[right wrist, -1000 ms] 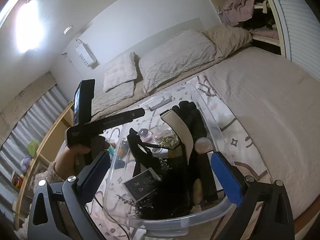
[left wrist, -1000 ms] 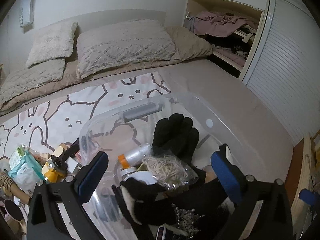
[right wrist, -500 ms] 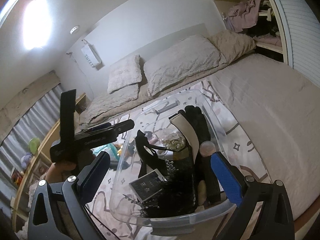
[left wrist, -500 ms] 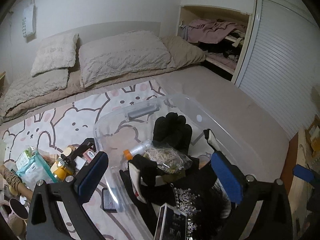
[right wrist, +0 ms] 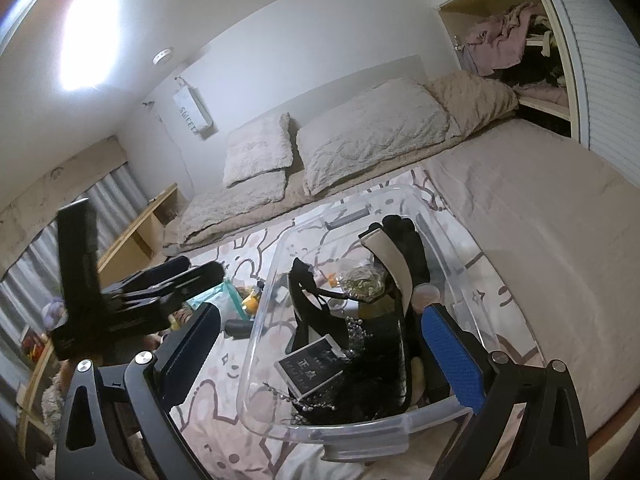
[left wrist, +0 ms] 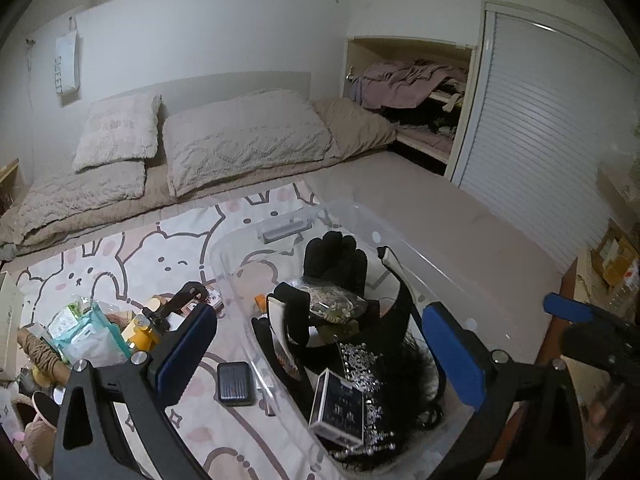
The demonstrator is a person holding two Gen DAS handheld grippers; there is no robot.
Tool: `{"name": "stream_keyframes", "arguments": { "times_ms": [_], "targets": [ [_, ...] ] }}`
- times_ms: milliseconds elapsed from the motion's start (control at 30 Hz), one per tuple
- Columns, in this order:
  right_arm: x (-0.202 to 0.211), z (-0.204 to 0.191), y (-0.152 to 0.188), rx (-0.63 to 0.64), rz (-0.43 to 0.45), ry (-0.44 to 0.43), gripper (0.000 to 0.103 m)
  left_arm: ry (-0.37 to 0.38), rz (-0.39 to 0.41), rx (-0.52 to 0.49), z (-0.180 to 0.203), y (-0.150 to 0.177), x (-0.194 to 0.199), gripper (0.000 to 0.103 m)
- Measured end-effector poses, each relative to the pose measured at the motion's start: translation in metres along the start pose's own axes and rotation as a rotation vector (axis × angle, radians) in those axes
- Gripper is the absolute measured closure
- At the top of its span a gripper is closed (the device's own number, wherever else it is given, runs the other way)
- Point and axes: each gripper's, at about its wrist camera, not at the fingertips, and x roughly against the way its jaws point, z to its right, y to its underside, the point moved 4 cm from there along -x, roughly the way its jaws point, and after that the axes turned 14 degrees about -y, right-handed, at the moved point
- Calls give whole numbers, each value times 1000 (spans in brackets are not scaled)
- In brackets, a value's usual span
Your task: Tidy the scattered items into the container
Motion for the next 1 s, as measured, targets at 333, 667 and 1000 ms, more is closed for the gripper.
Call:
{"name": "stream_keyframes", "arguments": {
  "times_ms": [333, 667, 1000],
  "targets": [
    [8, -35, 4, 69, 18, 21, 2, -51, 80, 0, -20, 7, 50, 0],
    [33, -69, 16, 162, 91, 85, 0, -42, 118, 24, -46, 30, 85, 0],
    [37, -80, 51, 176, 96, 112, 0, -108, 150, 21, -71, 59, 112, 0]
  ]
}}
